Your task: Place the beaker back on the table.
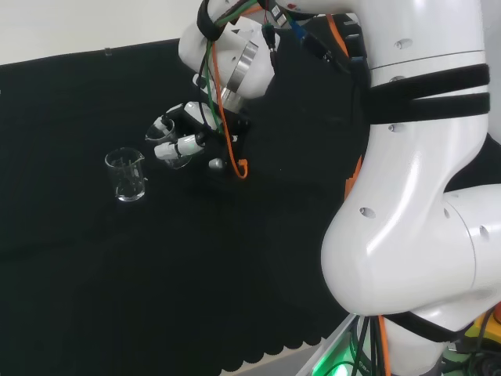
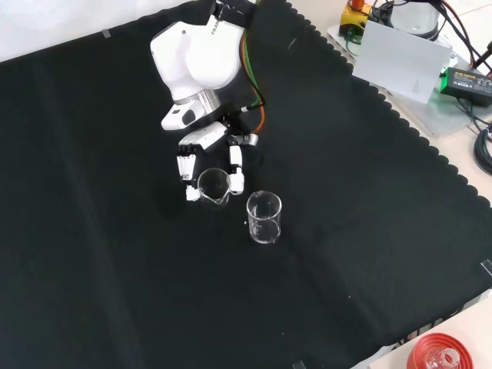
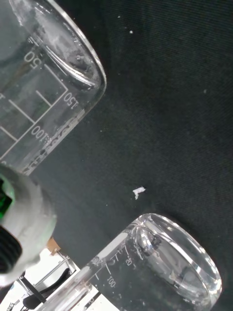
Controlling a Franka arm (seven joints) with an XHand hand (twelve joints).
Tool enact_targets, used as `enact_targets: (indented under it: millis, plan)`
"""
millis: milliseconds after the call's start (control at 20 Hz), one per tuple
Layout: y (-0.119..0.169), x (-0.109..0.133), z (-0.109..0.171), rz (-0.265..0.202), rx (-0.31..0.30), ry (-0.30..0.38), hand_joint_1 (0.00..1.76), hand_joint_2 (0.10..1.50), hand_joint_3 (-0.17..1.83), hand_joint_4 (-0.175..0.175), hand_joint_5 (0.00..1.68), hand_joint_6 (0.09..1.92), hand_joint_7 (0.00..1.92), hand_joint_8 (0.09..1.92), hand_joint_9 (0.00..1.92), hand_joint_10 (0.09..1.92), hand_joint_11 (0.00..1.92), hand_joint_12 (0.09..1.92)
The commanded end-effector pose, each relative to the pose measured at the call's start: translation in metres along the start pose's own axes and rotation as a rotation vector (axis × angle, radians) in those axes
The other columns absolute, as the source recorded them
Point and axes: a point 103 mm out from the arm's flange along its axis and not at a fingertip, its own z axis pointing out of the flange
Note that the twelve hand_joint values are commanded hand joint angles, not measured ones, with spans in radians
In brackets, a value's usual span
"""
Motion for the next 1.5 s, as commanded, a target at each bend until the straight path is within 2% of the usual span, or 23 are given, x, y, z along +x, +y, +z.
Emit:
enact_targets:
  millis: [50,150,300,400,450,550,800,1150,1500]
  plan:
    - [-0.002,-0.002,0.000,0.017,0.013,0.022,1.18,1.01,-0.17,-0.033,1.26,0.44,1.46,0.09,1.41,0.09,0.96,0.96]
    - [-0.003,-0.002,-0.001,0.016,0.009,0.026,1.14,0.96,-0.17,-0.034,1.03,0.66,1.34,0.09,1.31,0.09,0.77,1.09]
    - [-0.003,-0.004,-0.001,0.034,0.028,0.024,1.09,0.93,-0.17,-0.051,0.77,0.82,1.17,0.09,1.16,0.09,0.51,1.24]
    - [-0.013,-0.004,-0.002,0.057,0.075,0.034,1.01,0.90,-0.17,-0.076,0.47,0.61,0.81,0.09,0.86,0.09,0.17,1.27]
    - [-0.014,-0.004,-0.002,0.061,0.077,0.033,0.99,0.89,-0.17,-0.083,0.40,0.50,0.71,0.09,0.77,0.09,0.08,1.27]
    - [-0.017,-0.003,-0.003,0.066,0.081,0.035,0.96,0.88,-0.17,-0.089,0.35,0.36,0.60,0.09,0.68,0.09,0.02,1.23]
    - [-0.022,-0.002,-0.007,0.077,0.093,0.040,0.93,0.86,-0.17,-0.090,0.34,0.20,0.48,0.09,0.57,0.09,0.00,1.13]
    - [-0.026,0.002,-0.020,0.088,0.076,0.025,0.91,0.85,-0.17,-0.090,0.33,0.12,0.45,0.09,0.53,0.09,0.00,1.06]
    - [-0.034,0.011,-0.047,0.100,0.048,0.001,0.90,0.85,-0.17,-0.090,0.33,0.12,0.44,0.09,0.53,0.09,0.00,1.05]
